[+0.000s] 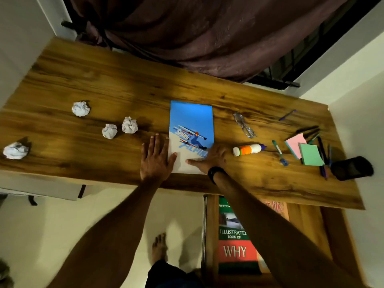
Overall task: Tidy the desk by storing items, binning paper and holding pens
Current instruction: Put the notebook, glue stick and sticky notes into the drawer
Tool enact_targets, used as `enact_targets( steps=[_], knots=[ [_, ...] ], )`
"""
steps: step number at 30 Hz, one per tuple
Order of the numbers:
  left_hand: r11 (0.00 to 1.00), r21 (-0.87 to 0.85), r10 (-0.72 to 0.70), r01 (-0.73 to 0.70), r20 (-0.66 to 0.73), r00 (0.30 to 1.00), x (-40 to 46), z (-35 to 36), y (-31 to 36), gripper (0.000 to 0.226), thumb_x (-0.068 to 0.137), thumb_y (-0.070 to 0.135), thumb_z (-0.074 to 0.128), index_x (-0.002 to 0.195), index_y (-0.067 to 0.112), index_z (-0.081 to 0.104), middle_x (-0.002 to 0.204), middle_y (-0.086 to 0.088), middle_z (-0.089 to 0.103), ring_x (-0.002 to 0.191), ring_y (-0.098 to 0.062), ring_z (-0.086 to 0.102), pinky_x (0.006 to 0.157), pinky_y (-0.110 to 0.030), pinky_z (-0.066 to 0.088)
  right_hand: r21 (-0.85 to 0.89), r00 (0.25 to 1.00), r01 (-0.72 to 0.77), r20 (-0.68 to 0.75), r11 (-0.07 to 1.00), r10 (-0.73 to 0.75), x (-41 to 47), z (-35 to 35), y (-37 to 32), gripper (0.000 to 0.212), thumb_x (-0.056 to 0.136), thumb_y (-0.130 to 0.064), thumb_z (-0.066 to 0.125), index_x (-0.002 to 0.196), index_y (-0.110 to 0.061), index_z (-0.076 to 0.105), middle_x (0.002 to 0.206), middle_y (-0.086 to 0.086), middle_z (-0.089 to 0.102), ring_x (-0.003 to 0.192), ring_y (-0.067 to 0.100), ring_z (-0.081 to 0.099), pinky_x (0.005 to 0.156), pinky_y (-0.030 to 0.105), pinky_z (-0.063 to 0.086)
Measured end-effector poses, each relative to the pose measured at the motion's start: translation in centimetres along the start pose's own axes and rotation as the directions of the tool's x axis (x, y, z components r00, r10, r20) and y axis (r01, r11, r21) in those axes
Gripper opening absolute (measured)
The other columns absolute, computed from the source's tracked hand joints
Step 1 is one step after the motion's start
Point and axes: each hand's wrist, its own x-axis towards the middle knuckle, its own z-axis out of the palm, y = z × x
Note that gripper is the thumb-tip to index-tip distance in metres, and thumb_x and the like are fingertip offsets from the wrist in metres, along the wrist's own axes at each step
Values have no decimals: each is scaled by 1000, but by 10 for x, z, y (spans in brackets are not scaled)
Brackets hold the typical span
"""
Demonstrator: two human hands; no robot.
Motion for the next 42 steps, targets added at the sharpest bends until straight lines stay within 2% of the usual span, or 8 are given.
enact_targets(
  steps=[7,11,15,21,26,33,39,42],
  knots=[
    [995,-86,-61,59,-24,998,-30,6,11,66,97,43,22,154,10,25,162,-9,19,150,-24,13,120,-45,8,356,993,-95,98,929,64,-25,21,5,63,80,-29,78,134,-10,50,138,11,52,126,29,49,107,37,39],
    [944,-256,-225,207,-43,974,-59,1,30,63,86,29,41,142,0,43,147,-20,43,133,-41,39,110,-47,30,-55,977,-204,-72,978,200,-57,28,20,119,67,-58,78,150,-9,8,158,12,8,145,33,14,116,46,24],
    [861,-326,-433,391,-66,899,-103,-7,60,61,81,37,63,126,-3,52,128,-25,50,109,-44,50,89,-48,43,-115,985,-141,-112,983,128,-105,22,31,117,62,-50,84,148,-15,13,152,14,9,140,38,14,109,46,35],
    [403,-560,-732,724,277,622,-164,-3,92,86,73,56,76,132,6,38,129,-22,54,115,-43,56,91,-48,50,94,978,-88,198,992,68,-82,51,127,93,62,-63,72,139,-32,28,145,1,44,114,20,53,99,39,48],
    [283,-680,-556,677,459,693,-211,-13,118,45,78,36,80,107,6,64,93,-12,68,62,-22,62,40,-18,40,393,977,16,191,920,-99,-138,-16,159,69,67,-29,85,125,-13,53,123,1,64,109,21,62,91,30,51],
    [407,-528,-198,746,746,636,-305,4,186,24,84,18,76,107,11,69,94,-3,73,76,-13,68,58,-25,53,527,913,-6,350,850,-210,-164,-63,276,37,96,-11,58,132,-5,54,128,10,60,111,23,58,79,23,48],
    [735,-410,-348,539,455,820,-307,32,256,26,84,35,73,81,16,55,90,-7,64,79,-20,60,71,-30,44,489,871,-38,443,871,-211,-177,-110,377,40,95,-6,56,135,-6,50,138,11,54,124,28,53,105,38,41],
    [820,-339,-302,461,428,852,-304,56,281,50,79,51,66,112,14,57,111,-10,66,103,-30,64,83,-38,51,485,869,-83,463,871,-175,-184,-142,414,29,96,-9,56,124,-14,52,126,5,57,115,24,53,105,38,39]
  ],
)
